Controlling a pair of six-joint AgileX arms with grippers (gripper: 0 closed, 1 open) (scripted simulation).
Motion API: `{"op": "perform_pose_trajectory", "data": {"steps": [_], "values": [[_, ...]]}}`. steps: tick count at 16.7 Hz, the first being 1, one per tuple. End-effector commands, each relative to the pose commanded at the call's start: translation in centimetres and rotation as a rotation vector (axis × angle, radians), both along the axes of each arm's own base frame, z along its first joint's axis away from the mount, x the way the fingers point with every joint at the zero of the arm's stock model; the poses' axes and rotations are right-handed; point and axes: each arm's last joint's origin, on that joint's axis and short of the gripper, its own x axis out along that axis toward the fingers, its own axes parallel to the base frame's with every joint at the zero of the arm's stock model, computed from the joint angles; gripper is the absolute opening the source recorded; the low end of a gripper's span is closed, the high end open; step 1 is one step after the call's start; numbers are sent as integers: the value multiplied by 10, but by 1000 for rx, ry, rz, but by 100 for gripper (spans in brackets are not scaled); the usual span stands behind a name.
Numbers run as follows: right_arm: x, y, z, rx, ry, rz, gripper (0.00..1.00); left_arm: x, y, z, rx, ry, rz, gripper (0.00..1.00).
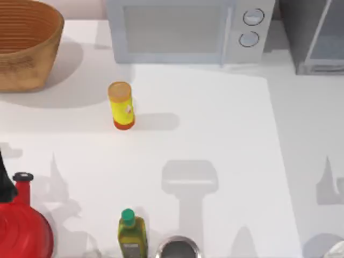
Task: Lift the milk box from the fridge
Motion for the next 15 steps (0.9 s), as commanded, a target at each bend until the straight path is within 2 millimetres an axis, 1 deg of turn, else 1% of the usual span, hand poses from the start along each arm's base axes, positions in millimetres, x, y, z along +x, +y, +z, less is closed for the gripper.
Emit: {"op": "perform_pose_trajectory", "data": {"steps": [4, 8, 10, 12, 15], "values": [[2, -1, 2, -2, -5, 0, 100, 0, 0, 0, 0, 0, 0, 100], [13, -7, 14, -13, -34, -2, 100, 0, 0, 0, 0, 0, 0, 100], [24, -12, 20, -19, -45, -3, 100, 0, 0, 0, 0, 0, 0, 100], [38, -20, 20, -22, -36, -4, 100, 0, 0, 0, 0, 0, 0, 100], [61, -37, 11, -16, -2, -5, 100, 0, 0, 0, 0, 0, 0, 100]]}}
